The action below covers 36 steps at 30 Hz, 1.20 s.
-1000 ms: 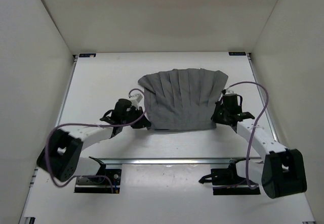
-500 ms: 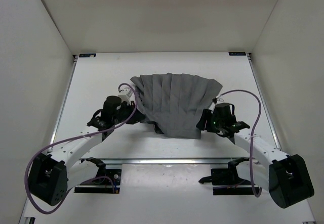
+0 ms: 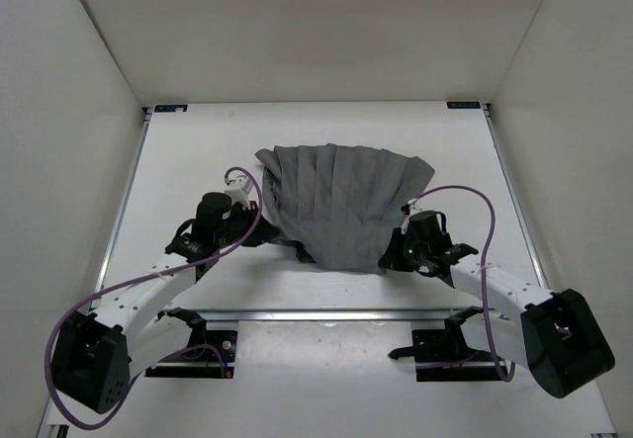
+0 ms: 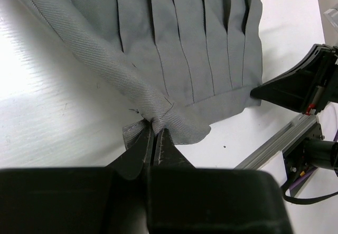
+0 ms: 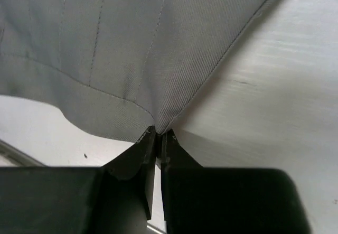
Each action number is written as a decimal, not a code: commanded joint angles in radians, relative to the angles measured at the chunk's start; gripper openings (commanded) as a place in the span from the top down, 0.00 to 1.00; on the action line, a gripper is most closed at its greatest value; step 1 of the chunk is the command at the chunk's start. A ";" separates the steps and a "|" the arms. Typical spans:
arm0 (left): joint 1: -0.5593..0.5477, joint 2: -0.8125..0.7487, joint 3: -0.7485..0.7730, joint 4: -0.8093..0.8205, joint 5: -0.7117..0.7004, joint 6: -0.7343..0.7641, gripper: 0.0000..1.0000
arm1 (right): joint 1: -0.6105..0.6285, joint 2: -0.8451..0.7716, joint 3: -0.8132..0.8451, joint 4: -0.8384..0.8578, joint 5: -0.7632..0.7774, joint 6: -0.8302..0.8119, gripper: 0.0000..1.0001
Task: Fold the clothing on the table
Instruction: Flatten the skirt out
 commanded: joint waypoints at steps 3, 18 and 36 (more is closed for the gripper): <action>0.046 -0.045 0.087 -0.048 0.019 0.016 1.00 | -0.022 -0.041 0.132 -0.056 -0.047 -0.061 1.00; 0.146 -0.131 0.682 -0.337 -0.004 0.073 1.00 | -0.161 -0.190 0.784 -0.221 -0.262 -0.202 1.00; 0.245 0.474 1.343 -0.427 -0.015 0.234 1.00 | -0.255 0.582 1.710 -0.442 -0.274 -0.503 0.99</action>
